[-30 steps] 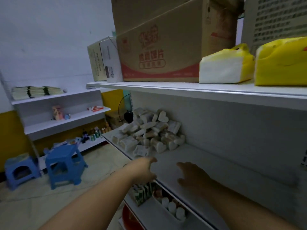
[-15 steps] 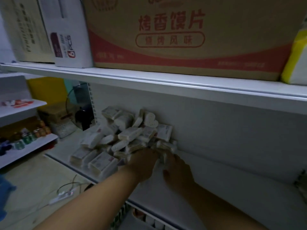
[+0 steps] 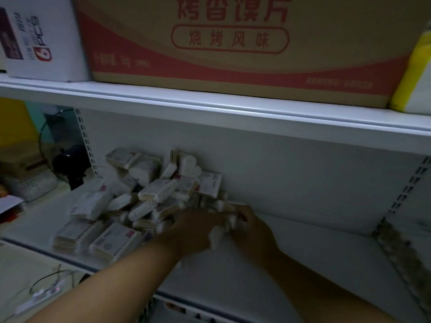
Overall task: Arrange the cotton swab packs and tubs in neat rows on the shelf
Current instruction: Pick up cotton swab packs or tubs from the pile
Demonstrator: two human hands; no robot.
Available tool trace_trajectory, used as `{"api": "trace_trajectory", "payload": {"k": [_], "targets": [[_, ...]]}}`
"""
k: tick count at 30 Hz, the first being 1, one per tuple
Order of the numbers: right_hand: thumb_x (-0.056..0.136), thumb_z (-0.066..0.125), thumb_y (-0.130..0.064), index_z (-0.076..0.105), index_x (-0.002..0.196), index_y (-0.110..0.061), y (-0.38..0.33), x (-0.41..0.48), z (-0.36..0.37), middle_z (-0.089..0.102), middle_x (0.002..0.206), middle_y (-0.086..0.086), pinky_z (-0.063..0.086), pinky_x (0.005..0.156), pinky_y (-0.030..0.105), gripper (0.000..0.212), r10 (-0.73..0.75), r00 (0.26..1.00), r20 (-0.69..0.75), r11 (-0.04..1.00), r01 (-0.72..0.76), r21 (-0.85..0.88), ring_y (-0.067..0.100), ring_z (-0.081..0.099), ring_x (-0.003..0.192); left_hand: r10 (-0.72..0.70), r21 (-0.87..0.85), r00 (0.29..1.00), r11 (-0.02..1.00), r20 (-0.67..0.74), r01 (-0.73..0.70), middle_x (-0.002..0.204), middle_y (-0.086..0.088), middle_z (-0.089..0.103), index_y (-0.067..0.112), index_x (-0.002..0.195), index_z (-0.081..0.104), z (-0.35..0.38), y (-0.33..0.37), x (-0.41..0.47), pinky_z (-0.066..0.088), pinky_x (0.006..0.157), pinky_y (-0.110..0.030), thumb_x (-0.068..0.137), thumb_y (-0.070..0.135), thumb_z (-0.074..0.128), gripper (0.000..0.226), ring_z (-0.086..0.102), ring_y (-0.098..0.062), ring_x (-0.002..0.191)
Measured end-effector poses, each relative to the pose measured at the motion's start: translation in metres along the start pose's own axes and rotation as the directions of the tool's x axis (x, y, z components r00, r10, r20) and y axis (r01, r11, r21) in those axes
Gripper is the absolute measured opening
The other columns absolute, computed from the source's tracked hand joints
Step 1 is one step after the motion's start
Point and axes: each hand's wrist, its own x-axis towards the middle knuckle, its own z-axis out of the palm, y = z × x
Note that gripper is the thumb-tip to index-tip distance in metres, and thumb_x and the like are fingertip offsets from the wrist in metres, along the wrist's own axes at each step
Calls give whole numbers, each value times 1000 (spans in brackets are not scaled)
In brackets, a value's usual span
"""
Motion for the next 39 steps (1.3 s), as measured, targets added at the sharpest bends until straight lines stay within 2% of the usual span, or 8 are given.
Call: {"api": "trace_trajectory", "payload": {"k": [3,7,14,18,21,29,33,39], "targets": [[77,63,-44,57,115,-30,7,1,-39,66,112,-4,50,84,29,41,42,998,36,998,-43,35,13,62,101,32,-339,999,940,12,-26,123,4,60,24,119,58,-8,9,6,35,85,-12,78,35,70,44,55,-7,106],[80,70,-22,59,124,-21,19,7,-79,56,112,-3,46,84,26,46,169,981,93,985,-172,28,13,57,103,-21,-867,997,491,79,79,114,-11,65,26,103,58,-1,11,25,53,79,-27,48,25,89,62,64,-13,91],[84,67,-18,62,83,-18,18,-4,-148,63,90,8,50,69,31,5,486,873,50,808,-470,355,23,61,83,-66,-990,989,-39,134,132,115,-14,67,16,116,59,1,53,45,54,85,-51,92,18,53,25,65,-30,103],[84,68,-20,60,84,-16,15,-25,-194,64,92,11,54,61,28,9,526,849,44,715,-470,518,22,64,78,-9,-991,992,-34,127,127,118,-11,65,26,119,55,-9,96,52,50,85,-61,79,35,56,41,63,-36,105],[85,68,-19,61,88,-19,22,-51,-240,62,103,13,57,70,35,7,566,824,23,560,-404,724,26,63,87,28,-995,995,-13,98,99,113,-6,66,32,111,56,-19,136,56,57,65,-47,77,40,54,35,68,-29,87],[90,58,-18,62,104,-6,88,-180,-354,66,97,15,57,74,34,19,514,853,90,137,-185,973,25,62,88,122,-1000,992,17,-10,-12,115,-3,65,30,123,48,-12,325,62,57,68,-43,74,20,65,53,67,-24,93],[83,59,-13,59,85,-14,134,-256,-410,67,70,5,47,59,23,2,565,825,-28,267,-151,952,14,59,62,181,-999,983,29,-23,-29,103,3,68,33,120,48,6,439,74,56,78,-50,84,5,64,48,68,-26,94],[89,56,-8,44,126,-38,199,-346,-486,68,93,8,48,64,29,49,594,772,-227,484,-118,867,20,62,72,214,-1000,977,1,-11,-12,108,-7,65,29,124,46,38,585,93,58,72,-46,79,-11,63,62,66,-24,90]]}}
